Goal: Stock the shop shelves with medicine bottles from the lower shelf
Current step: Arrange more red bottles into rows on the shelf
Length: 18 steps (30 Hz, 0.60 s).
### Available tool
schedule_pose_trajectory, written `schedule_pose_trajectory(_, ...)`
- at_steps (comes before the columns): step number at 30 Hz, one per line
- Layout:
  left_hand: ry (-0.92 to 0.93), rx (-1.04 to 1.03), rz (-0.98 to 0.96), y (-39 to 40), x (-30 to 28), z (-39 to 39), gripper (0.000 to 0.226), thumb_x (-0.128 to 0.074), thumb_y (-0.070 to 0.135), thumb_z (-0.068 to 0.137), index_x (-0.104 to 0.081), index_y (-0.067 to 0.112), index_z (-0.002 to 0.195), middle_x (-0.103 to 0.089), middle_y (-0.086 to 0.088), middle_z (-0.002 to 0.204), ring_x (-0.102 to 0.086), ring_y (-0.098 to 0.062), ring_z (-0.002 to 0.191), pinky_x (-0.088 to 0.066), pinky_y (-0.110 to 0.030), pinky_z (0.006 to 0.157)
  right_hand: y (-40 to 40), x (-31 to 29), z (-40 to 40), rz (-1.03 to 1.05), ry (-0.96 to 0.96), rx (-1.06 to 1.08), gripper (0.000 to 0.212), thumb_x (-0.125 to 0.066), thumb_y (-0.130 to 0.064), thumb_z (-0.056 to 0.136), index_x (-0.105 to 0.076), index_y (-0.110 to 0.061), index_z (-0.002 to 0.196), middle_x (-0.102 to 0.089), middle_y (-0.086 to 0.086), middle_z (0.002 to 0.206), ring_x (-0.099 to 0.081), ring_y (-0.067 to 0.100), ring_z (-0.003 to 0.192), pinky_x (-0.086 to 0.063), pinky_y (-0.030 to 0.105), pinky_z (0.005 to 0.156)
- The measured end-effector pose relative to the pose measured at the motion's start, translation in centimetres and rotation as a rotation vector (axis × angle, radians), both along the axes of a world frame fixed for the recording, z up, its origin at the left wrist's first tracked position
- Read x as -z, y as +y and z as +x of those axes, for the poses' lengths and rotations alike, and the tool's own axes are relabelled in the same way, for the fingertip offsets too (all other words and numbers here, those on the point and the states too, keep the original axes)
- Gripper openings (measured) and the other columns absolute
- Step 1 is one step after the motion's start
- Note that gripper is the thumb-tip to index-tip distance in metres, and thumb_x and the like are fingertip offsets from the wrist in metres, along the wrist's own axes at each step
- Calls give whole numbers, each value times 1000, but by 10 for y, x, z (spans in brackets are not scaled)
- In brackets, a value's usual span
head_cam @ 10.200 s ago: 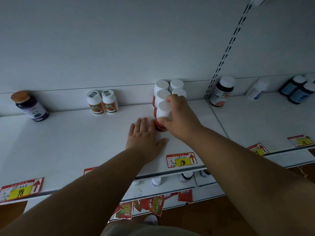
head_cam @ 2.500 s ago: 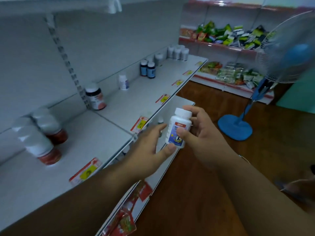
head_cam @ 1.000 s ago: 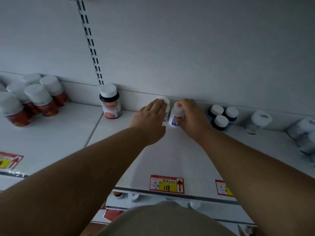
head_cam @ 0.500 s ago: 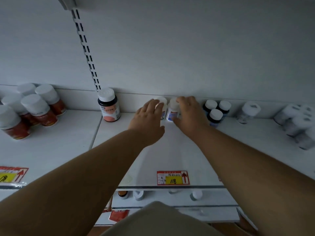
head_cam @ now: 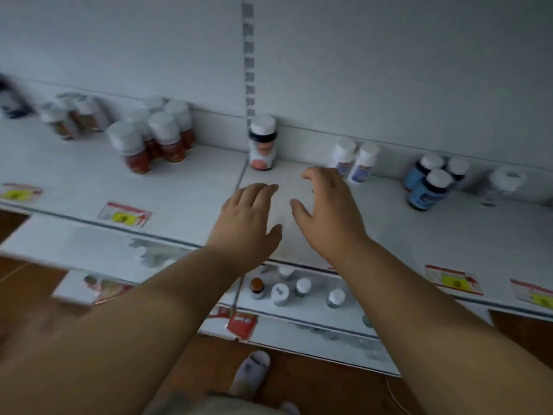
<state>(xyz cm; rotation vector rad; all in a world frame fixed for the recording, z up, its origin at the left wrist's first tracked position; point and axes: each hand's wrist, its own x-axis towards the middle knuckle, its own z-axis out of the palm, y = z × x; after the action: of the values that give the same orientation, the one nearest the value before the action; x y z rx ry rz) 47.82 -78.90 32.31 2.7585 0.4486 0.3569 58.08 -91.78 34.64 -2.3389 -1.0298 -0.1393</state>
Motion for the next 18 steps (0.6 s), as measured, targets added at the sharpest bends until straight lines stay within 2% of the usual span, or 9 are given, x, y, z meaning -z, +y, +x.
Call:
schedule_pose_trajectory(5,50,-94,35,14,3,-85,69,-65,34,88,-36,16,149,-44,-4,147,-37,-25,138,-28,-38,114,30,2,-72,17,60,-173,48,-63,-27,92,-47,-19,137,-55,11,120,-55,28,108,-50,43,88)
schedule_pose_trajectory(9,44,-189,-7,43,6,-135,69,-63,36,90,-31,22,150,-42,0,150,-35,-21,140,-28,-37,116,55,-1,-120,-22,94,-254,46,-62,-27,93,-47,-22,137,-51,6,127,-52,24,114,-48,40,93)
schedule_pose_trajectory(14,18,-206,5,119,17,-208,60,-60,39,90,-42,19,144,-48,-4,144,-43,-28,133,-35,-42,109,130,0,-170,-51,85,-244,44,-58,-31,96,-44,-25,138,-45,0,133,-49,19,117,-46,35,94)
schedule_pose_trajectory(18,62,-232,-8,200,31,-276,58,-58,42,87,-48,20,140,-50,-3,141,-46,-29,130,-38,-45,108,215,15,-229,-19,158,-208,38,-60,-30,94,-49,-25,131,-45,-2,129,-51,18,112,-48,39,93)
